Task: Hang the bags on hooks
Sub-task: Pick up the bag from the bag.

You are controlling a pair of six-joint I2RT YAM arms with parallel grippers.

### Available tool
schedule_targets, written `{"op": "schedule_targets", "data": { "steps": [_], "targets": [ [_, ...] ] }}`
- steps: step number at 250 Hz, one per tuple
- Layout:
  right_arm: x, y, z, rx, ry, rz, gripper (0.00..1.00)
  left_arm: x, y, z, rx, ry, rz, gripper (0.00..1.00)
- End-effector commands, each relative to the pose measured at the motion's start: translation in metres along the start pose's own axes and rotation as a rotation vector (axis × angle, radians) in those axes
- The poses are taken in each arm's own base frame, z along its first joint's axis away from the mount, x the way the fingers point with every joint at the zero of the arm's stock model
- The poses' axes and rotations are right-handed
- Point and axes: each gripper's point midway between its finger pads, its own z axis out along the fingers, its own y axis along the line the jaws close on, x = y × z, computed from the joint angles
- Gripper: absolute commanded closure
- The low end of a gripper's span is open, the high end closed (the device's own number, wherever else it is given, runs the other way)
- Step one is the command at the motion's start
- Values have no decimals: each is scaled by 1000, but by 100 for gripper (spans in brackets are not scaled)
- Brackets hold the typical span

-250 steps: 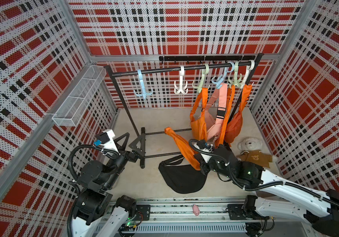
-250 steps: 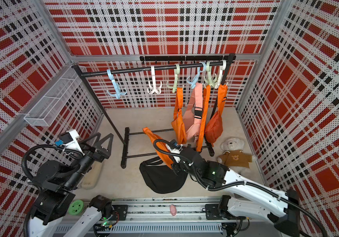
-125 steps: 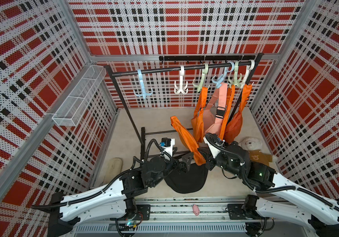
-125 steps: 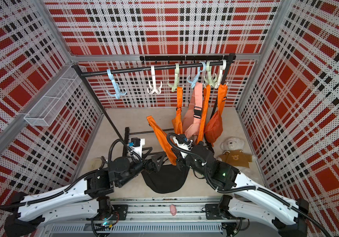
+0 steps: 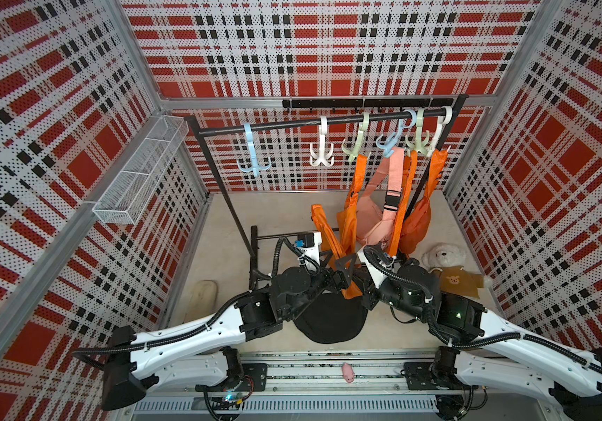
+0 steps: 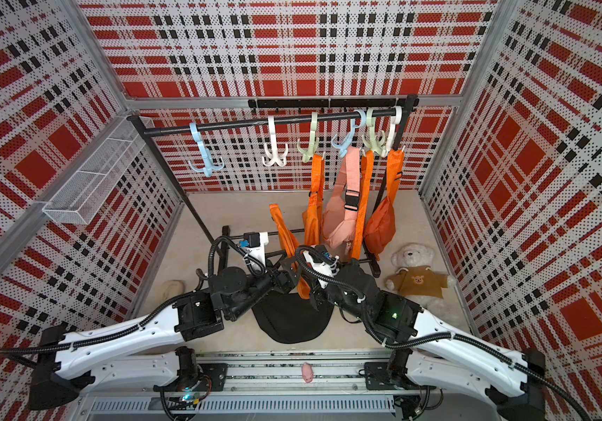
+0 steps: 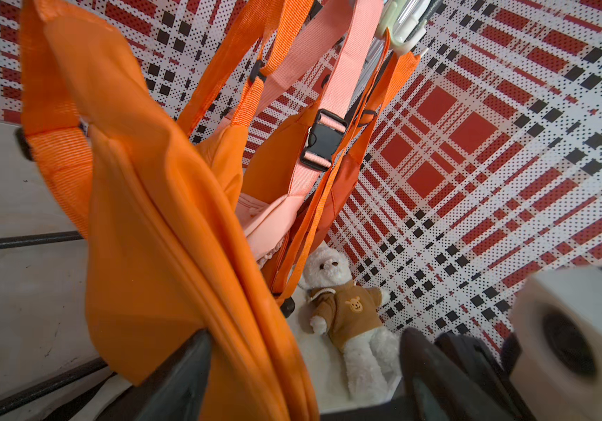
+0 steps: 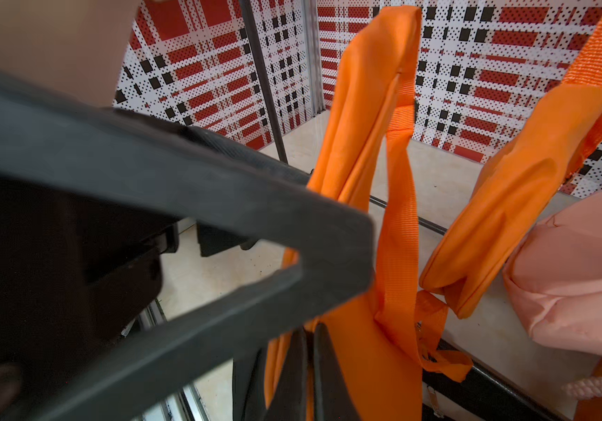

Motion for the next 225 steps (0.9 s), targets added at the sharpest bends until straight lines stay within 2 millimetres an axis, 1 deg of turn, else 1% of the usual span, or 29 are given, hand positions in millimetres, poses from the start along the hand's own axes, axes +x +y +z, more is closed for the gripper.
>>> {"op": "schedule_targets", "data": {
  "steps": [1,18,31,45,64,70,77,82,94,98,106,110,118,138,160,174,186,200,211,225],
  "targets": [
    [-25,3,-4,39,-96,-22,100,-6,-7,7,13,-11,-39,26],
    [-25,-2,-3,82,-90,-28,100,-2,-6,9,2,8,-30,33],
    [-25,-3,-4,100,-91,-31,100,0,-3,10,-17,23,-19,41],
    [-25,-4,-3,113,-93,-32,100,0,0,9,-37,30,-6,54],
    [-23,-5,-2,121,-87,-40,100,-4,4,6,-63,27,16,76],
    [-23,-4,-1,120,-85,-41,100,-6,3,4,-64,26,29,81],
    [-23,-4,-1,120,-82,-43,100,-7,3,2,-61,28,51,84],
    [-23,-3,-1,116,-79,-42,95,-9,2,0,-54,31,70,85],
    [-25,0,-2,99,-69,-35,76,-13,1,-6,-47,40,106,87],
    [-26,2,-3,90,-65,-32,67,-13,2,-7,-47,49,117,87],
    [-30,5,-6,76,-56,-30,47,-15,4,-11,-38,78,134,88],
    [-31,6,-8,71,-50,-29,40,-15,7,-13,-35,97,139,88],
    [-34,6,-12,66,-46,-29,31,-16,12,-16,-19,140,145,88],
    [-44,-1,-29,79,-76,-20,22,-22,24,-32,43,223,135,89],
    [-55,-17,-51,137,-142,-16,13,-41,38,-60,52,222,142,91],
    [-58,-28,-62,187,-161,-27,9,-53,41,-79,50,202,169,92],
    [-61,-35,-69,220,-167,-36,6,-61,40,-94,64,187,191,93],
    [-64,-38,-73,236,-169,-52,3,-67,35,-109,93,172,205,93],
    [-68,-38,-74,232,-173,-64,0,-69,30,-119,127,166,215,93],
    [-74,-33,-73,200,-174,-84,0,-70,25,-129,158,168,226,94]
  ]
}}
